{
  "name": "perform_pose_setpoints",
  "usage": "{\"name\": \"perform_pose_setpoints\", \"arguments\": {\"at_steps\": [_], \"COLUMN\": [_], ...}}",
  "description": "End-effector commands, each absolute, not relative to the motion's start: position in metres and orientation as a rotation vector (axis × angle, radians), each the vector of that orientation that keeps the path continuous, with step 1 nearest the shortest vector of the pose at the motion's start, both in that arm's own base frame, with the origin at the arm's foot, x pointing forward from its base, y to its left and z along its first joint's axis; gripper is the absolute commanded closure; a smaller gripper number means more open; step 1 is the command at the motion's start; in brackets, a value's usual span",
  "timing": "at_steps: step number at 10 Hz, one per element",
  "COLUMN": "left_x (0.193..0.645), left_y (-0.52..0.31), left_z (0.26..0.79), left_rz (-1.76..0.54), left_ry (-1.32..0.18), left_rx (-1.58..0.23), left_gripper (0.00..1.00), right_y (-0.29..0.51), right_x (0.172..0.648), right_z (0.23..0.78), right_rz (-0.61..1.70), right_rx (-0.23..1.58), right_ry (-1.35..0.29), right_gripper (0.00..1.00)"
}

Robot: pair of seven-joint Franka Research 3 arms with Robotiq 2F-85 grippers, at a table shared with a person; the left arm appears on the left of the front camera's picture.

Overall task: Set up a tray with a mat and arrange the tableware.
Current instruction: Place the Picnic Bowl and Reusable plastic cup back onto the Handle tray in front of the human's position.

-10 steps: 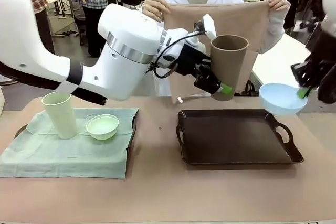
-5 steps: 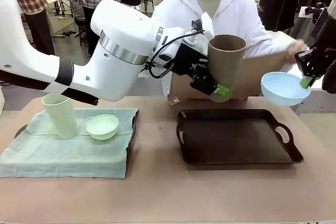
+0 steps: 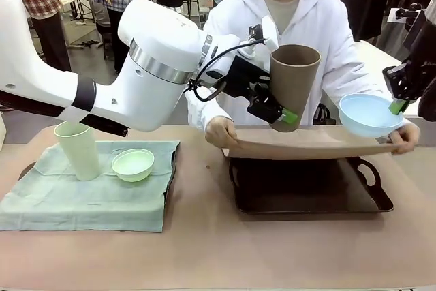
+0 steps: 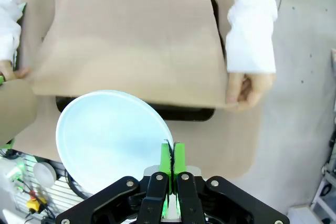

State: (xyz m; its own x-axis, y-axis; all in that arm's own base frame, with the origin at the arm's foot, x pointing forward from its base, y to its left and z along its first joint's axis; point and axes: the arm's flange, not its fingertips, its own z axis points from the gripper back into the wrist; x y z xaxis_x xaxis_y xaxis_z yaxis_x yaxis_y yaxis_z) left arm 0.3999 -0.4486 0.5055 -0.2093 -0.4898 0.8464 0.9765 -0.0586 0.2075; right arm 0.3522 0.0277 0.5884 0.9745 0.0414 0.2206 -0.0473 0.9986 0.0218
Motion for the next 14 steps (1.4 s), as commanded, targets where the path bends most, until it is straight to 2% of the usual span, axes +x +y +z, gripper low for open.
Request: {"name": "perform_pose_setpoints", "arguments": {"at_steps": [1, 14], "left_x": [0.4011, 0.4011], "left_y": [-0.451, -0.451], "left_z": [0.5081, 0.5081], "left_rz": [-1.568, -1.568], "left_ry": [-0.968, -0.968], "left_rx": [-0.722, -0.722], "left_gripper": [1.0, 1.0], "right_y": [0.0267, 0.0267], "right_x": [0.3504, 0.3504], "right_z": [0.5871, 0.5871], "right_rz": [0.044, 0.044], "right_rx": [0.027, 0.027], "right_ry": [-0.22, -0.22], "right_gripper": [1.0, 1.0]}}
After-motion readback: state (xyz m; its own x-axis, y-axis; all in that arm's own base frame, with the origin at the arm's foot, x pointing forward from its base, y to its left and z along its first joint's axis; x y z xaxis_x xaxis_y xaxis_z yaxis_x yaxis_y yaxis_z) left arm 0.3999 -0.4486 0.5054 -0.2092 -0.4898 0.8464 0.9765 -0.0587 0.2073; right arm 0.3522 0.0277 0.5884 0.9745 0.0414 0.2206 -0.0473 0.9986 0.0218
